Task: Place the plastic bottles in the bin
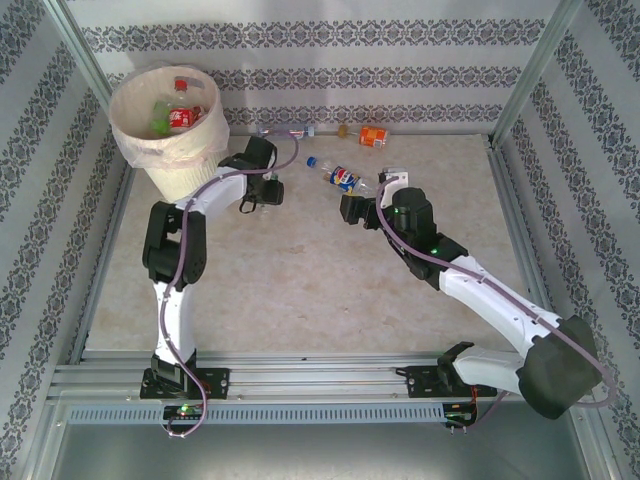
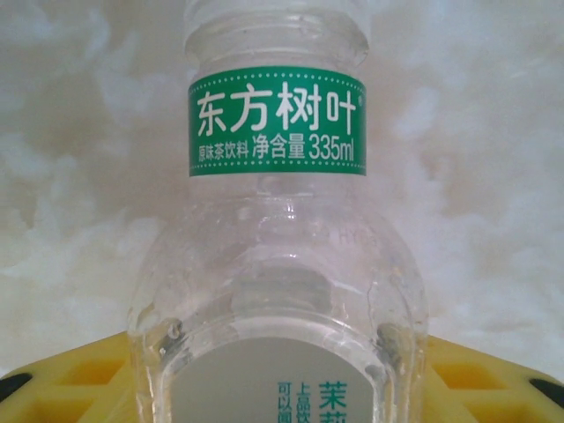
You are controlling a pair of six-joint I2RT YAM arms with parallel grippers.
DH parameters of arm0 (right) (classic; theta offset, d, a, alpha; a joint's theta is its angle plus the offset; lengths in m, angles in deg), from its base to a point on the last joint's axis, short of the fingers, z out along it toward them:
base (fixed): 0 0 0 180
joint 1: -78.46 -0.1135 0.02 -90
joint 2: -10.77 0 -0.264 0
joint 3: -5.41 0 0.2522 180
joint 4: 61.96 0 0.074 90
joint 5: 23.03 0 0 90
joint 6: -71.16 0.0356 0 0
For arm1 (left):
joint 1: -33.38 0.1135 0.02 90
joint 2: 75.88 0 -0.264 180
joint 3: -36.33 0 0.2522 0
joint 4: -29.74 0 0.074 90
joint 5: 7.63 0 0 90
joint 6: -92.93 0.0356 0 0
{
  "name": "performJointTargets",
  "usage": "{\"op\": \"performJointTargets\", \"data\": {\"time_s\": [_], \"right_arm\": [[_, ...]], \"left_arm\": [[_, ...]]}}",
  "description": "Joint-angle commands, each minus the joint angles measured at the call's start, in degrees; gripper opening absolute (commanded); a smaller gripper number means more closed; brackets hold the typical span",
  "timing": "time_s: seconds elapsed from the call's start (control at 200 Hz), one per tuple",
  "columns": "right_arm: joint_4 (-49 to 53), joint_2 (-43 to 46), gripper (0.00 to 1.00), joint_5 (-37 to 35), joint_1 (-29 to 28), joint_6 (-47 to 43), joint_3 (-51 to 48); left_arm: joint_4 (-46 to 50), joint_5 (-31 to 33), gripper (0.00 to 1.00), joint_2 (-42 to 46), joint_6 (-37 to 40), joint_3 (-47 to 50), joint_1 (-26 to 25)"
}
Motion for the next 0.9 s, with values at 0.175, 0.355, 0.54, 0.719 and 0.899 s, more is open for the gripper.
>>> {"op": "performJointTargets", "data": {"time_s": [0.175, 0.355, 0.54, 0.719, 0.899], "right_arm": [[-2.4, -2.2, 0.98, 3.4, -1.4, -2.5, 3.3], [-3.4, -4.5, 0.98, 6.4, -2.3, -4.2, 5.2], [-3.5, -6.5, 0.98, 8.0, -3.7, -5.1, 7.9], [-3.8, -8.4, 0.98, 9.6, -4.7, -5.0, 11.0], [-3.9, -9.9, 0.98, 10.8, -5.7, -5.3, 13.6]], "left_arm": [[-5.2, -6.8, 0.52, 11.5, -3.3, 2.4, 0.2], [-6.5, -7.9, 0.52, 17.2, -4.8, 2.6, 0.8], [-6.9, -10.4, 0.52, 22.4, -4.8, 0.9, 2.4], [-5.1, -12.7, 0.52, 25.6, -3.3, -3.5, 4.8], [-6.8, -15.7, 0.52, 27.4, -4.3, -6.3, 9.9]]}}
